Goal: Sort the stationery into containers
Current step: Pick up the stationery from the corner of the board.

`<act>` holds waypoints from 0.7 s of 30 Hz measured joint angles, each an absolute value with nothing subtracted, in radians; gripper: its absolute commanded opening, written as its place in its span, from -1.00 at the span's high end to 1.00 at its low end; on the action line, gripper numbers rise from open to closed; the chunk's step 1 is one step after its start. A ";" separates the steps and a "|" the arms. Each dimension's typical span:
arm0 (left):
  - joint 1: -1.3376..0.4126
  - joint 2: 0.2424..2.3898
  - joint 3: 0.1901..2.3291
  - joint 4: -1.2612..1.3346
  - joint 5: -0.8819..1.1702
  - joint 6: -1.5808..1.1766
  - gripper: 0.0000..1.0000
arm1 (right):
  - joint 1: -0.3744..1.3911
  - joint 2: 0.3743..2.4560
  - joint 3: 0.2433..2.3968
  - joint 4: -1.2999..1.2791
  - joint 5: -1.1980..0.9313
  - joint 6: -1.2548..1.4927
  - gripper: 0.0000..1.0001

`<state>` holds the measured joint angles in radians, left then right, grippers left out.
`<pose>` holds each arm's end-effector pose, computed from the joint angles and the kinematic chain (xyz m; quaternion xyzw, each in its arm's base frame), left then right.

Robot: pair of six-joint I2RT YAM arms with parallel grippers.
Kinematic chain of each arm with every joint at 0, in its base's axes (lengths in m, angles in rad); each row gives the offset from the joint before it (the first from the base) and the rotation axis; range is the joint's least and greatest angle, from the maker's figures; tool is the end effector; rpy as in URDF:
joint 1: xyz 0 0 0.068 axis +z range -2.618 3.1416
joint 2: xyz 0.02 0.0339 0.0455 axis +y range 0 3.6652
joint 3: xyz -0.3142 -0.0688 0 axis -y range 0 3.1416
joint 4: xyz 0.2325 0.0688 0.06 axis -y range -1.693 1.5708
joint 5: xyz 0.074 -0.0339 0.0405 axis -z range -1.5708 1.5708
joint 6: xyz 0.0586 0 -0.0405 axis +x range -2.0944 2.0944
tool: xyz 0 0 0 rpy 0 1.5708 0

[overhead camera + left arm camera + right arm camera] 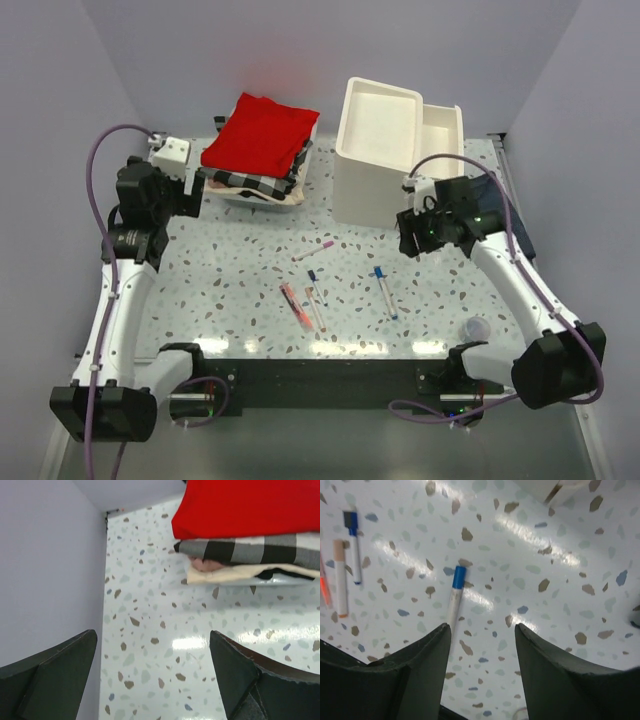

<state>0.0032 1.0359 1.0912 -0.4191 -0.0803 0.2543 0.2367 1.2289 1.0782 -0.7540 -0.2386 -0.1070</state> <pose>0.2124 0.0054 0.4095 0.0804 0.8191 0.1056 0.5581 0.2247 0.0684 0.3310 -0.1988 0.9179 0.1333 0.3166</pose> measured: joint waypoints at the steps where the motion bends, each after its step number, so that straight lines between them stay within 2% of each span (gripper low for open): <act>1: 0.012 1.017 1.061 -0.424 -0.080 0.247 -1.00 | 0.270 1.228 1.061 -0.760 -0.195 -0.104 -0.17; 8: 0.025 0.940 1.011 -0.423 -0.083 0.222 -1.00 | 0.342 1.299 0.968 -0.801 -0.043 -0.026 -0.22; 13: 0.026 0.943 1.011 -0.418 -0.093 0.218 -1.00 | 0.373 1.357 0.958 -0.791 -0.014 0.031 -0.25; 21: 0.100 0.963 1.021 -0.410 -0.147 0.204 -1.00 | 0.520 1.431 0.959 -0.765 0.015 0.110 -0.32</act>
